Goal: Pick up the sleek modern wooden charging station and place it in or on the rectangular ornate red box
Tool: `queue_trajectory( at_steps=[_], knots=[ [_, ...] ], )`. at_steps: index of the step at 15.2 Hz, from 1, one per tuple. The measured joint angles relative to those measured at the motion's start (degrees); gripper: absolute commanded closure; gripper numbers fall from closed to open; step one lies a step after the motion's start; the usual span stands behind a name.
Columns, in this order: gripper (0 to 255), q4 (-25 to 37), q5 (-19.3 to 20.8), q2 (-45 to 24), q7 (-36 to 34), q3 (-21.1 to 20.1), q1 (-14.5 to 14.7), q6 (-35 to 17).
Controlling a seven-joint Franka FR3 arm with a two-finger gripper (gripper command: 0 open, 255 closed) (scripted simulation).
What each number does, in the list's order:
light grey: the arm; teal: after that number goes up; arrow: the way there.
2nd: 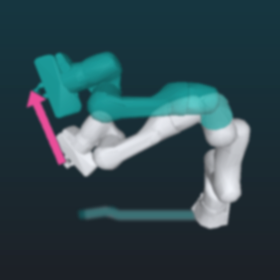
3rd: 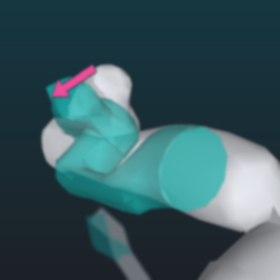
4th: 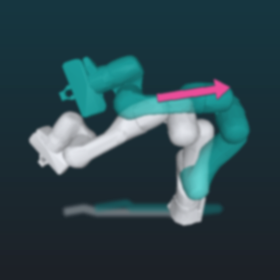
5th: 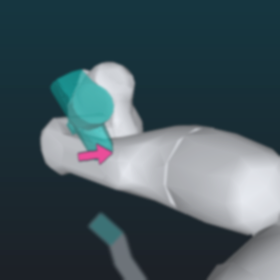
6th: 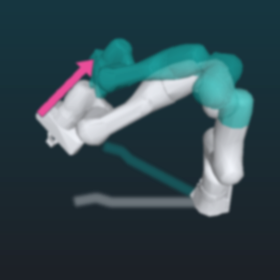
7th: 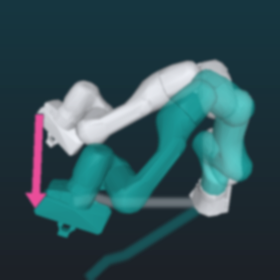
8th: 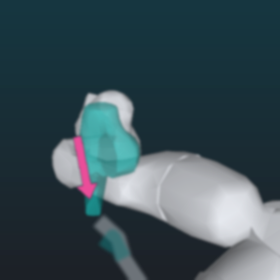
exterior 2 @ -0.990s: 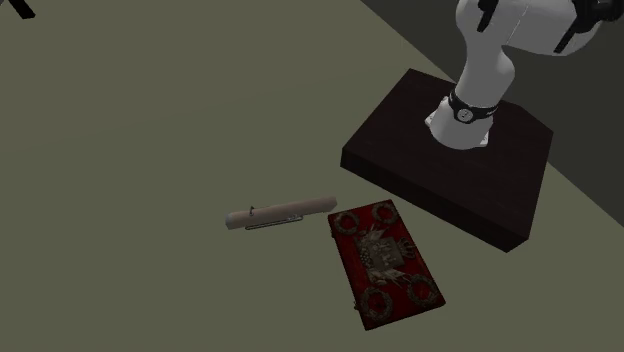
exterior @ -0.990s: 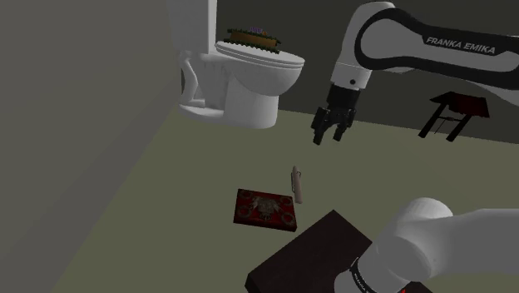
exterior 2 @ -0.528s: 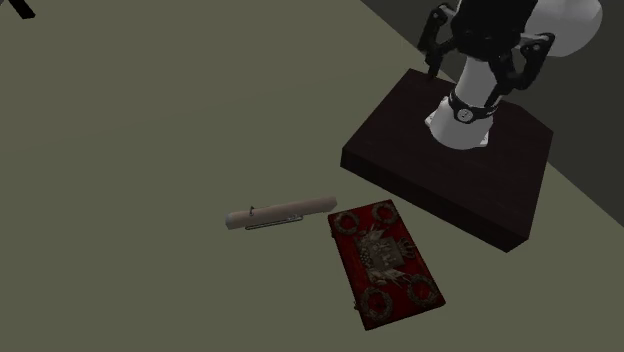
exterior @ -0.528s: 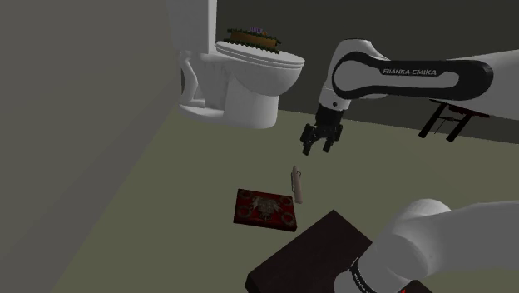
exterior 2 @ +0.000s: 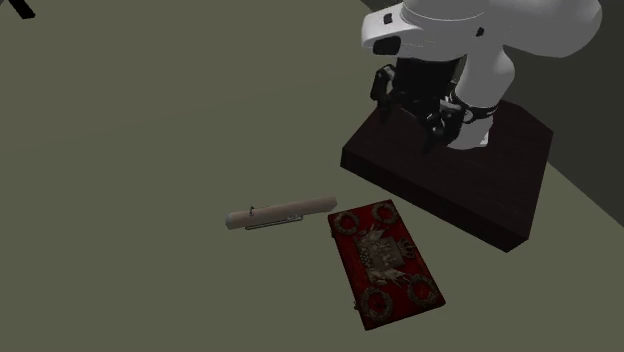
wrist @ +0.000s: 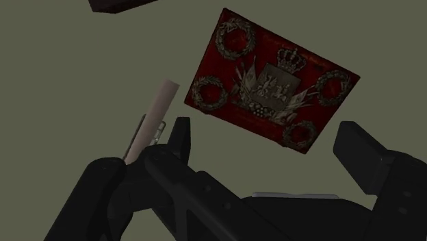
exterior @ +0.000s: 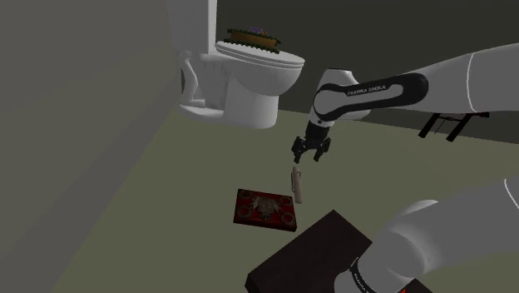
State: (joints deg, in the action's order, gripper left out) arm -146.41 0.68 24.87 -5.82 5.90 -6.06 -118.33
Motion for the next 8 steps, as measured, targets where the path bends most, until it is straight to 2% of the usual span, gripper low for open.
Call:
queue_trajectory(
  at_steps=[8],
  knots=[
    [0,0.8,-0.4,-15.6,1.0,3.6,-2.4,-15.8]
  ],
)
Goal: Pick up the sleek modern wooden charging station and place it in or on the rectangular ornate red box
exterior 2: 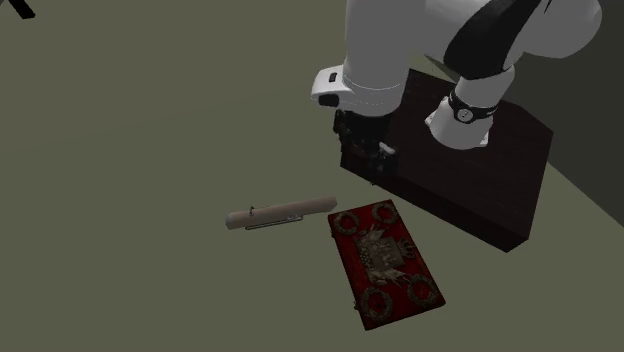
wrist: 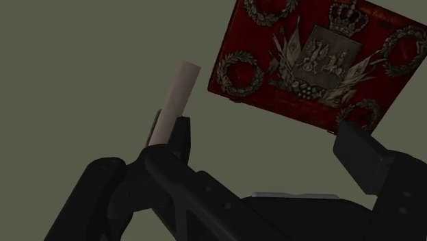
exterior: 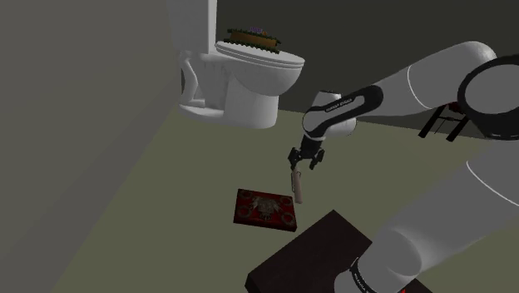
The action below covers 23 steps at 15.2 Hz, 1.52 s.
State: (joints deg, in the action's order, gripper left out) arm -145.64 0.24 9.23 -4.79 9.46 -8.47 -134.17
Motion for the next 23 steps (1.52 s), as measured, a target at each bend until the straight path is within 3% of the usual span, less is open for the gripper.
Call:
queue_trajectory(
  at_steps=[10,19,23],
  knots=[
    [0,7.9,-6.7,-21.6,4.3,2.3,-3.3,-14.5],
    [0,21.6,-13.9,-41.4,8.2,0.4,-9.8,-21.3],
    [0,24.1,-15.1,-46.0,9.0,-0.7,-11.3,-23.5]
  ],
)
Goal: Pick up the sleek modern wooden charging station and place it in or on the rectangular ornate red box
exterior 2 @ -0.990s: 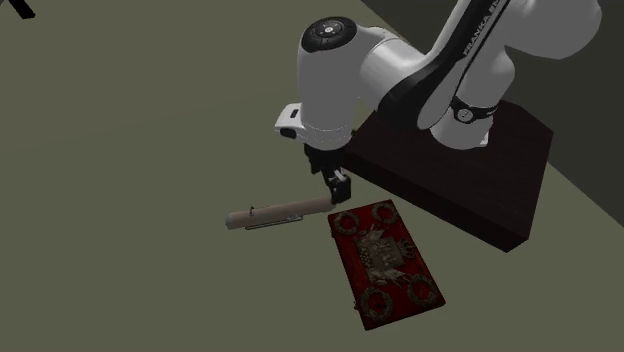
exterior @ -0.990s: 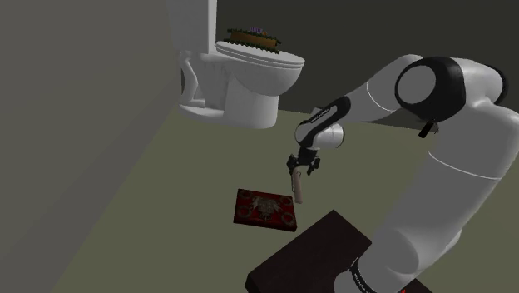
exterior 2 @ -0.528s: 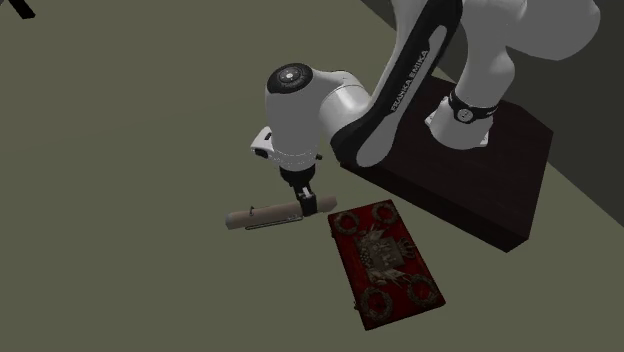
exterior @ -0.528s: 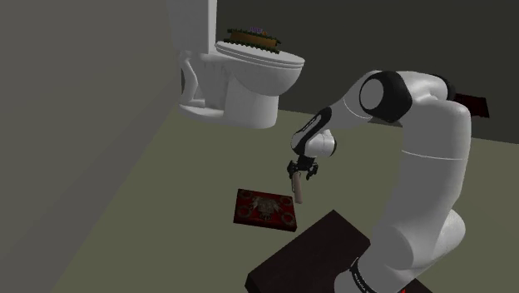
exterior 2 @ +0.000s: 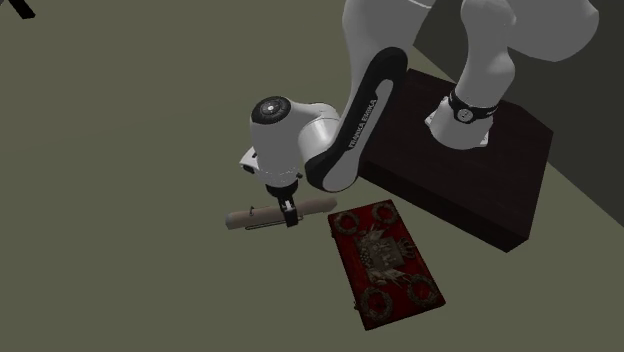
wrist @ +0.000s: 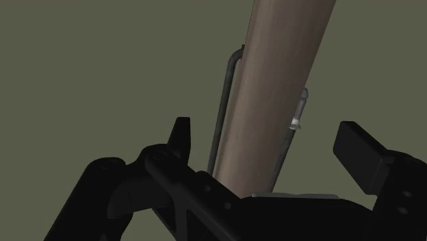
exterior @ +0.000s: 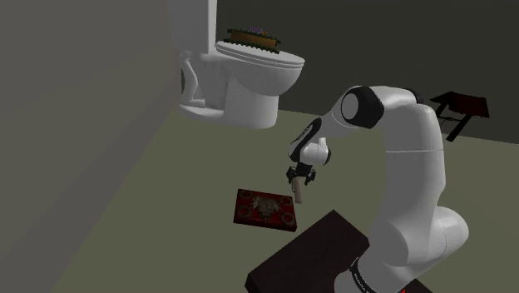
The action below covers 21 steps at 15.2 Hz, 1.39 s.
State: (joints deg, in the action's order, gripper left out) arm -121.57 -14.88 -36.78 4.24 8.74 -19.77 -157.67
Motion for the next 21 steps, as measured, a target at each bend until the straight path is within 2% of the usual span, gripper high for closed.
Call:
queue_trajectory(
  at_steps=[5,11,12,21],
  knots=[
    [0,1.2,-0.7,-3.1,0.5,-0.9,-0.8,-1.9],
    [0,1.4,-0.8,-3.5,0.6,-1.1,-0.9,-2.2],
    [255,1.4,-0.8,-3.5,0.6,-1.1,-0.9,-2.2],
    [255,1.4,-0.8,-3.5,0.6,-1.1,-0.9,-2.2]
  ],
)
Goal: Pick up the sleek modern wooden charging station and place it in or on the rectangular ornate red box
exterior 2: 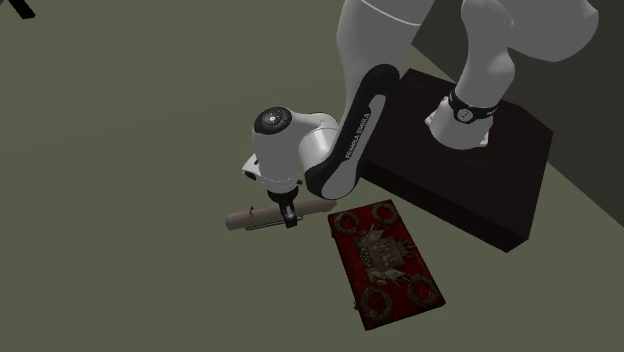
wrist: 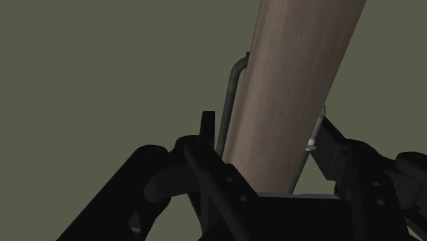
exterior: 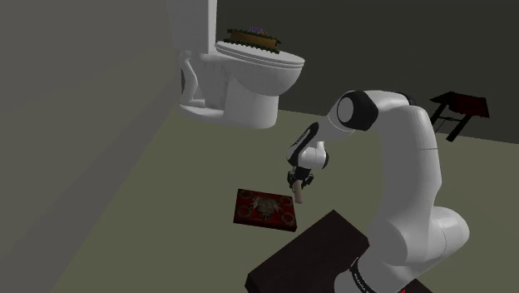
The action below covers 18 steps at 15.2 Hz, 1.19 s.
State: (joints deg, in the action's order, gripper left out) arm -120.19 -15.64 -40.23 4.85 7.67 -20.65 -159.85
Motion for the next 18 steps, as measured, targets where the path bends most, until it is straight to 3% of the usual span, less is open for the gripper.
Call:
queue_trajectory(
  at_steps=[18],
  knots=[
    [255,-3.8,3.2,11.7,-2.5,3.8,3.0,8.1]
  ],
)
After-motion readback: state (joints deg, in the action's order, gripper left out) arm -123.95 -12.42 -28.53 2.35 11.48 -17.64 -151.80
